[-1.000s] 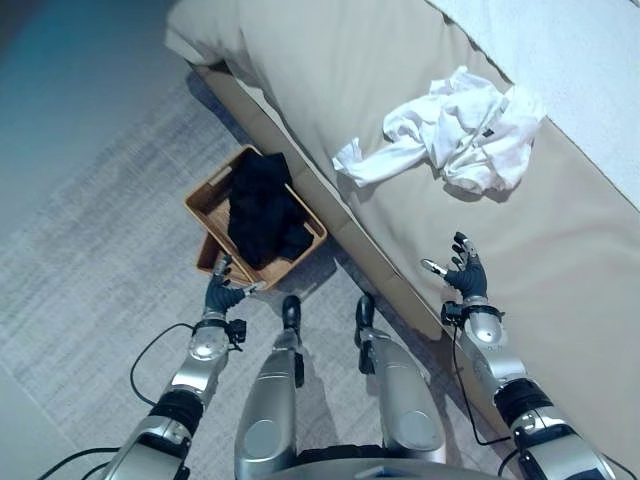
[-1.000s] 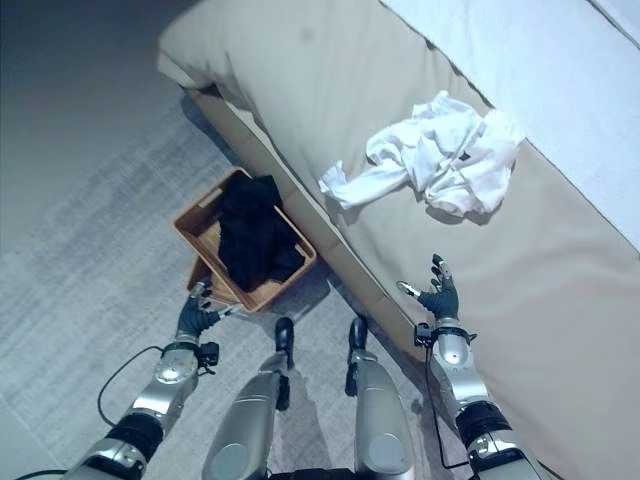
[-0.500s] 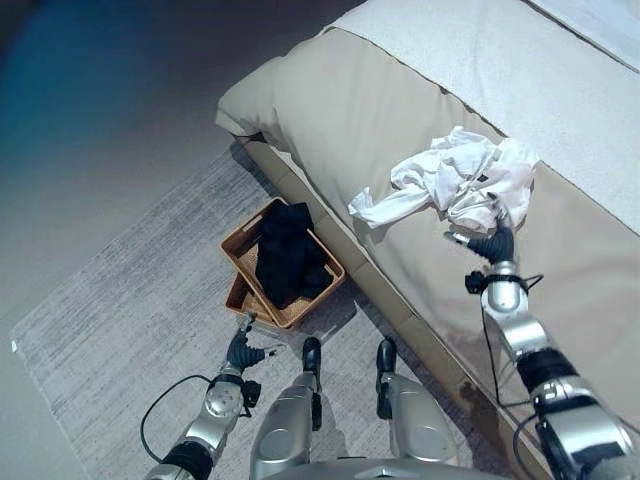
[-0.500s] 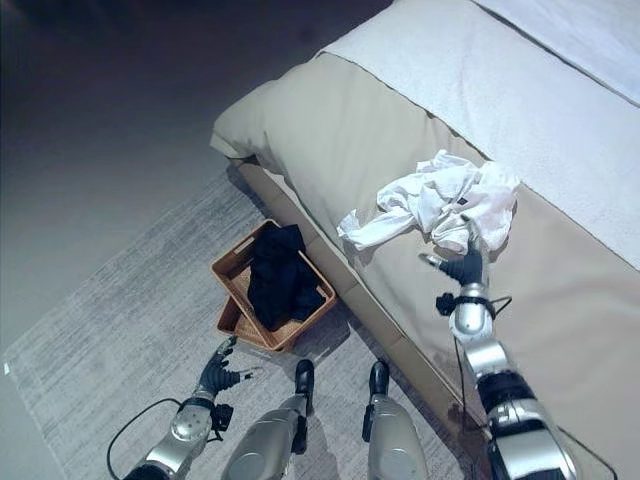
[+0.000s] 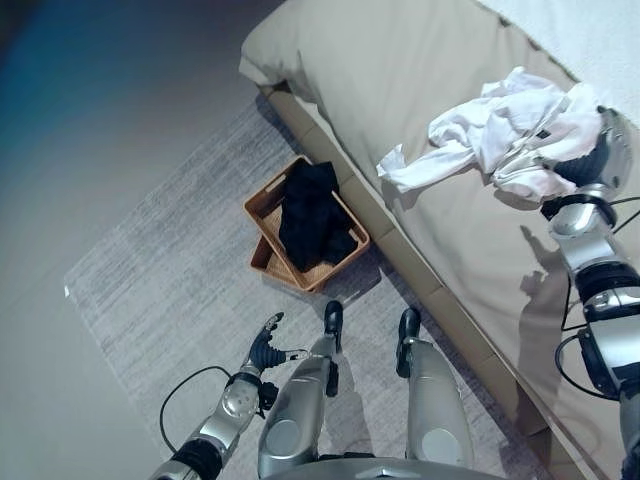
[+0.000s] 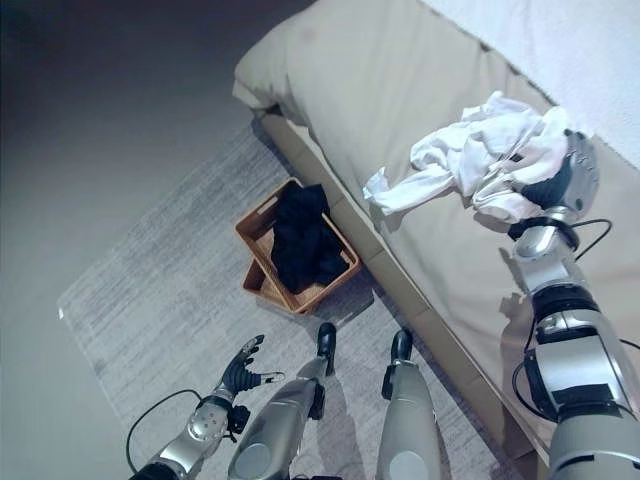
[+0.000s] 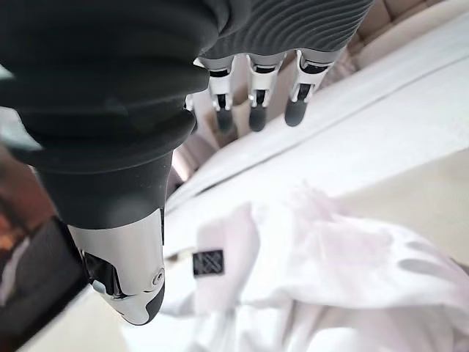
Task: Pick up clothes into the bucket
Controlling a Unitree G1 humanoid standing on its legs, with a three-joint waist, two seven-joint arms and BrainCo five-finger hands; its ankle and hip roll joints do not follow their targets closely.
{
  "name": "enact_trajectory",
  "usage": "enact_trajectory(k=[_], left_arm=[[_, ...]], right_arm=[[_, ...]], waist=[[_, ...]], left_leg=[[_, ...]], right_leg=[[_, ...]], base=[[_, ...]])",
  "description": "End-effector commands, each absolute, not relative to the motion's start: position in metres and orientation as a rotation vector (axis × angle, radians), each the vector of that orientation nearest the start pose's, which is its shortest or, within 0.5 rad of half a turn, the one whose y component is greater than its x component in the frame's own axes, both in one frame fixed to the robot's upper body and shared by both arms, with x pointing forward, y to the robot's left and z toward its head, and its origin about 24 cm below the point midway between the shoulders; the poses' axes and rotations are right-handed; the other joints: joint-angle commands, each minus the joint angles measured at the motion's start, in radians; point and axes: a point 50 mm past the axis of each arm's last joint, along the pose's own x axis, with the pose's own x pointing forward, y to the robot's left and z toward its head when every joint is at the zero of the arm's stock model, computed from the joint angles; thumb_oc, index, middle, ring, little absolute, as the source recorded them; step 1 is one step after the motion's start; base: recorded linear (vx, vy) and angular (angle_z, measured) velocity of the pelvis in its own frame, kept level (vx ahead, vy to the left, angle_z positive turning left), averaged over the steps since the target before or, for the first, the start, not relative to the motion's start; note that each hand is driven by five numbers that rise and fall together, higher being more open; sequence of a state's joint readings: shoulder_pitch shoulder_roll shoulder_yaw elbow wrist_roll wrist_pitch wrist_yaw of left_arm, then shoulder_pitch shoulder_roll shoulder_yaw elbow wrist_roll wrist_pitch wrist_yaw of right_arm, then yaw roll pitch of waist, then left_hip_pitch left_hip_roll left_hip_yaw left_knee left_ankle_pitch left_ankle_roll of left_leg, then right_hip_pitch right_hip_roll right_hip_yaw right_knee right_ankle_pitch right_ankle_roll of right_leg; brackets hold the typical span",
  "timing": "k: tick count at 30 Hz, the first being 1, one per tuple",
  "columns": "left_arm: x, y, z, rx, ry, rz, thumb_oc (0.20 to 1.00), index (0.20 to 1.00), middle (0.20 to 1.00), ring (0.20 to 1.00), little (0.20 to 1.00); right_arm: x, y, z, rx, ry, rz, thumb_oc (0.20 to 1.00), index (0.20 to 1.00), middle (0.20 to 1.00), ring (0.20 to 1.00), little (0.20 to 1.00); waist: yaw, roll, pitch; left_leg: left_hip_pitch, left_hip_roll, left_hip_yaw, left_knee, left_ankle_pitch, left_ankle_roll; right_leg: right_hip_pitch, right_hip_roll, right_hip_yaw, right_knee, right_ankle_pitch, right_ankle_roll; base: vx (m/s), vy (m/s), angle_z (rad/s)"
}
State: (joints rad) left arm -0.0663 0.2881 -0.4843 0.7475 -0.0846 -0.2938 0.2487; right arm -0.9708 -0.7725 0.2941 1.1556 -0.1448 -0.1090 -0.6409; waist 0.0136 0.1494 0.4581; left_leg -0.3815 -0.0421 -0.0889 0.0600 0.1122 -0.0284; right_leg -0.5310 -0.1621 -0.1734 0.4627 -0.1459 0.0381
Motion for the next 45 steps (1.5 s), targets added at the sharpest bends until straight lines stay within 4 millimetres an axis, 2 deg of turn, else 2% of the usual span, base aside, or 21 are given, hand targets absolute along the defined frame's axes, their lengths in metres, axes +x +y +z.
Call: enact_trajectory(k=[1,3,4,5,7,9,10,11,13,17,19,21,22,24,25,26,34,35,36,40,45], left_arm=[[0.214,0.164,-0.077,0.368,0.358,-0.104,1.000,1.000,1.000,1.000,1.000],[0.215,0.162,-0.076,0.368,0.351,-0.113,1.000,1.000,1.000,1.000,1.000],[0.218,0.161,-0.074,0.369,0.345,-0.108,1.000,1.000,1.000,1.000,1.000],[0.218,0.161,-0.074,0.368,0.344,-0.108,1.000,1.000,1.000,1.000,1.000],[0.223,0.154,-0.069,0.336,0.322,-0.108,1.000,1.000,1.000,1.000,1.000],[0.228,0.150,-0.062,0.310,0.291,-0.107,1.000,1.000,1.000,1.000,1.000],[0.230,0.145,-0.060,0.299,0.278,-0.118,1.000,1.000,1.000,1.000,1.000],[0.234,0.140,-0.054,0.278,0.251,-0.129,1.000,1.000,1.000,1.000,1.000],[0.236,0.137,-0.051,0.265,0.237,-0.133,1.000,1.000,1.000,1.000,1.000],[0.242,0.133,-0.040,0.228,0.200,-0.128,1.000,1.000,1.000,1.000,1.000],[0.243,0.128,-0.040,0.213,0.202,-0.146,1.000,1.000,1.000,1.000,1.000],[0.244,0.129,-0.039,0.211,0.200,-0.139,1.000,1.000,1.000,1.000,1.000],[0.247,0.130,-0.034,0.206,0.181,-0.139,1.000,1.000,1.000,1.000,1.000],[0.246,0.125,-0.036,0.205,0.193,-0.157,1.000,1.000,1.000,1.000,1.000],[0.246,0.125,-0.036,0.205,0.193,-0.157,1.000,1.000,1.000,1.000,1.000],[0.247,0.126,-0.035,0.199,0.187,-0.155,1.000,1.000,1.000,1.000,1.000],[0.252,0.127,-0.036,0.209,0.191,-0.142,1.000,1.000,1.000,1.000,1.000],[0.252,0.127,-0.036,0.209,0.191,-0.142,1.000,1.000,1.000,1.000,1.000],[0.252,0.129,-0.038,0.211,0.195,-0.131,1.000,1.000,1.000,1.000,1.000],[0.255,0.134,-0.038,0.218,0.197,-0.107,1.000,1.000,1.000,1.000,1.000],[0.251,0.148,-0.046,0.249,0.234,-0.062,1.000,1.000,1.000,1.000,1.000]], right_arm=[[0.353,-0.360,0.250,-0.965,-0.262,-0.977,1.000,1.000,1.000,1.000,1.000],[0.352,-0.365,0.256,-0.952,-0.251,-1.001,1.000,1.000,1.000,1.000,1.000],[0.351,-0.366,0.269,-0.923,-0.275,-1.035,1.000,1.000,1.000,1.000,1.000],[0.351,-0.366,0.270,-0.923,-0.276,-1.035,1.000,1.000,1.000,1.000,1.000],[0.339,-0.383,0.281,-0.889,-0.245,-1.117,1.000,1.000,1.000,1.000,1.000],[0.335,-0.388,0.294,-0.858,-0.254,-1.156,1.000,1.000,1.000,1.000,1.000],[0.328,-0.397,0.294,-0.851,-0.224,-1.184,1.000,1.000,1.000,1.000,1.000],[0.324,-0.401,0.303,-0.850,-0.218,-1.207,1.000,1.000,1.000,1.000,1.000],[0.322,-0.404,0.305,-0.846,-0.207,-1.212,1.000,1.000,1.000,1.000,1.000],[0.327,-0.397,0.316,-0.872,-0.216,-1.183,1.000,1.000,1.000,1.000,1.000],[0.323,-0.404,0.313,-0.865,-0.174,-1.176,1.000,1.000,1.000,1.000,1.000],[0.329,-0.397,0.318,-0.871,-0.182,-1.145,1.000,1.000,1.000,1.000,1.000],[0.334,-0.388,0.327,-0.878,-0.216,-1.118,1.000,1.000,1.000,1.000,1.000],[0.334,-0.391,0.321,-0.890,-0.183,-1.099,1.000,1.000,1.000,1.000,1.000],[0.334,-0.391,0.321,-0.890,-0.184,-1.099,0.884,0.884,0.884,0.884,0.884],[0.339,-0.383,0.326,-0.906,-0.209,-1.064,0.200,0.200,0.200,0.200,0.200],[0.358,-0.338,0.351,-0.888,-0.434,-0.912,0.200,0.200,0.200,0.200,0.200],[0.358,-0.338,0.351,-0.888,-0.434,-0.912,0.200,0.200,0.200,0.200,0.200],[0.359,-0.329,0.360,-0.857,-0.501,-0.887,0.200,0.200,0.200,0.200,0.200],[0.357,-0.311,0.376,-0.794,-0.634,-0.831,0.200,0.200,0.200,0.200,0.200],[0.345,-0.300,0.391,-0.706,-0.786,-0.788,0.200,0.200,0.200,0.200,0.200]], waist=[[0.008,-0.023,0.046],[0.007,-0.018,0.054],[0.002,-0.016,0.062],[0.002,-0.016,0.062],[0.004,-0.002,0.062],[0.001,0.004,0.062],[0.002,0.010,0.062],[0.003,0.020,0.062],[0.002,0.024,0.062],[0.002,0.029,0.062],[0.005,0.038,0.062],[0.004,0.039,0.062],[0.002,0.034,0.062],[0.005,0.039,0.062],[0.005,0.039,0.062],[0.008,0.038,0.062],[-0.008,0.005,0.062],[-0.008,0.005,0.062],[-0.014,-0.006,0.062],[-0.030,-0.036,0.062],[-0.053,-0.081,0.062]], left_leg=[[0.030,-0.002,-0.030,0.032,-0.048,0.004],[0.014,0.000,-0.029,0.022,-0.038,0.002],[-0.005,0.005,-0.024,-0.002,-0.022,-0.002],[-0.006,0.005,-0.024,-0.003,-0.022,-0.002],[-0.052,0.008,-0.026,-0.035,0.003,-0.005],[-0.078,0.007,-0.023,-0.050,0.014,-0.006],[-0.089,0.004,-0.023,-0.057,0.016,-0.006],[-0.111,0.005,-0.019,-0.071,0.024,-0.007],[-0.122,0.003,-0.017,-0.072,0.026,-0.007],[-0.173,0.001,-0.005,-0.071,0.028,-0.006],[-0.197,0.000,-0.001,-0.066,0.029,-0.006],[-0.208,0.000,0.003,-0.066,0.031,-0.006],[-0.230,0.003,0.011,-0.064,0.033,-0.009],[-0.249,0.003,0.012,-0.060,0.033,-0.009],[-0.249,0.003,0.012,-0.060,0.033,-0.009],[-0.266,0.005,0.013,-0.058,0.036,-0.009],[-0.275,0.014,0.016,-0.037,0.032,-0.011],[-0.275,0.014,0.016,-0.037,0.032,-0.011],[-0.265,0.015,0.017,-0.029,0.029,-0.014],[-0.232,0.019,0.018,-0.014,0.021,-0.019],[-0.151,0.025,0.019,0.009,-0.002,-0.025]], right_leg=[[0.050,-0.015,-0.002,-0.037,0.049,0.045],[0.028,-0.011,0.000,-0.034,0.053,0.045],[-0.004,-0.012,0.003,-0.035,0.056,0.045],[-0.005,-0.012,0.003,-0.034,0.056,0.045],[-0.077,-0.019,0.000,-0.016,0.056,0.045],[-0.118,-0.023,0.003,-0.007,0.056,0.046],[-0.137,-0.027,0.005,0.000,0.056,0.047],[-0.172,-0.035,0.009,0.010,0.056,0.048],[-0.189,-0.035,0.013,0.017,0.055,0.048],[-0.256,-0.037,0.028,0.032,0.059,0.046],[-0.282,-0.041,0.031,0.034,0.063,0.047],[-0.298,-0.038,0.036,0.038,0.064,0.046],[-0.325,-0.034,0.042,0.041,0.068,0.046],[-0.347,-0.034,0.046,0.046,0.071,0.045],[-0.347,-0.034,0.046,0.046,0.071,0.045],[-0.366,-0.030,0.052,0.046,0.075,0.045],[-0.376,-0.011,0.064,0.040,0.085,0.046],[-0.376,-0.011,0.064,0.040,0.085,0.046],[-0.361,-0.008,0.065,0.035,0.087,0.046],[-0.314,-0.002,0.059,0.020,0.092,0.046],[-0.196,0.005,0.050,-0.020,0.102,0.048]], base=[[-0.08,-0.002,0.04],[-0.04,-0.004,0.03],[-0.02,0.005,0.05],[-0.03,0.003,0.04],[0.00,0.000,0.00],[0.00,0.000,0.00],[0.00,0.000,0.00],[0.00,0.021,0.07],[0.01,0.014,0.07],[0.01,-0.002,-0.06],[0.01,-0.012,-0.07],[0.00,0.000,0.00],[0.00,0.000,0.00],[0.00,-0.031,-0.10],[0.00,-0.039,-0.09],[0.00,-0.045,-0.02],[0.00,-0.021,-0.01],[-0.03,-0.017,-0.03],[-0.04,-0.013,-0.03],[-0.05,-0.020,-0.05],[-0.03,-0.014,-0.01]])
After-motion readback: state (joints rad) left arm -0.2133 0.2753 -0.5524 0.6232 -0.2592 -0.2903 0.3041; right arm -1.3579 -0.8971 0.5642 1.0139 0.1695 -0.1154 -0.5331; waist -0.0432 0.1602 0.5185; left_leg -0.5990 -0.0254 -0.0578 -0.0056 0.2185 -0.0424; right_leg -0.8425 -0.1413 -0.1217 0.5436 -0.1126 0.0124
